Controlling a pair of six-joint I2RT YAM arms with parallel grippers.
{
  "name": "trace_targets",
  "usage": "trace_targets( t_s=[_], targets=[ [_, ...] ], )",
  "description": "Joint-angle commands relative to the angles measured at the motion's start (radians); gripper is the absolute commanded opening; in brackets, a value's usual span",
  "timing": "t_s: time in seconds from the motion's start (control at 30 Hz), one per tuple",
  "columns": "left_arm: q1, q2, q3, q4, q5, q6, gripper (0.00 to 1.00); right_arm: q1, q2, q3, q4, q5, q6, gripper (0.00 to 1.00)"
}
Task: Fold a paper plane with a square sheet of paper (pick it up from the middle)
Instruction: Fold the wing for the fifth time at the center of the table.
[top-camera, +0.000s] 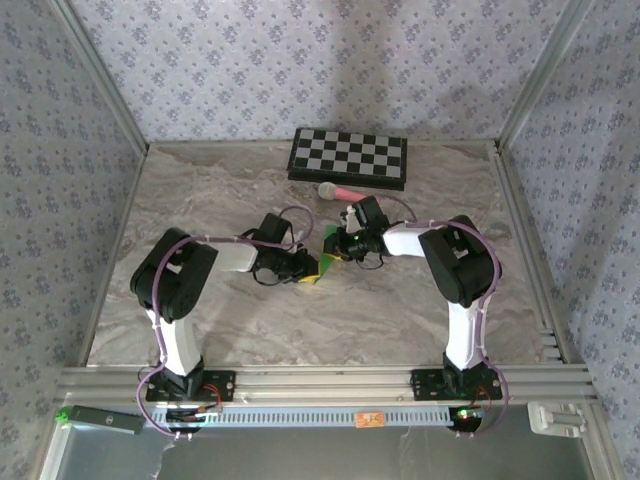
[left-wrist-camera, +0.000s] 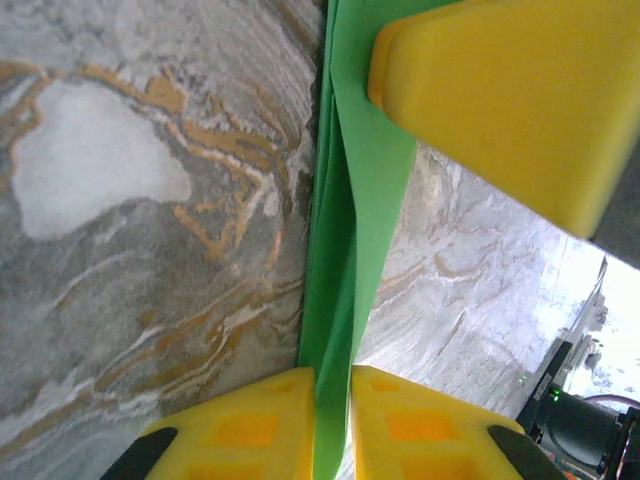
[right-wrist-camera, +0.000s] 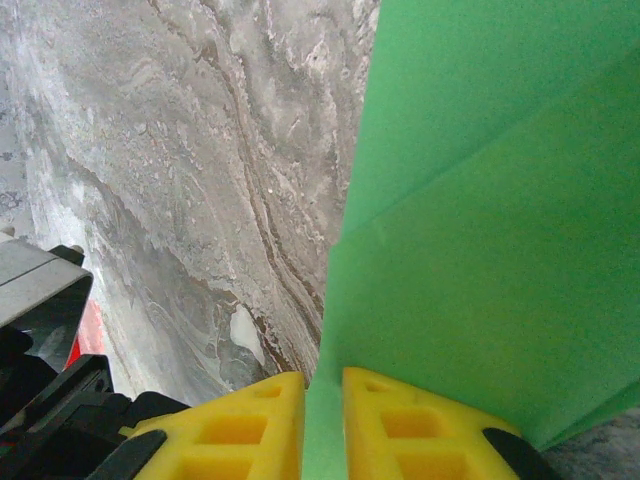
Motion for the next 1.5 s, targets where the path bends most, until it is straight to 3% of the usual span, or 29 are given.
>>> trace_targets(
  t_s=[0.0, 0.23, 0.57, 1.47],
  targets=[
    [0.001, -0.086, 0.008, -0.066, -0.035, 0.010, 0.20, 0.008, 0.049, 0.005, -0.066, 0.052, -0.029, 0.19],
    [0.002, -0.157, 0.025, -0.060, -0.084, 0.014, 0.22, 0.008, 0.047, 0.005, -0.073, 0.052, -0.031, 0.19],
    [-0.034, -0.062, 0.084, -0.024, 0.018, 0.008, 0.12, 0.010, 0.053, 0.012, -0.080, 0.051, -0.029, 0.19],
    [-0.041, 0.047, 0.099, -0.058, 0.027, 0.030, 0.09, 0.011, 0.054, 0.017, -0.102, 0.059, -0.033, 0.18]
  ],
)
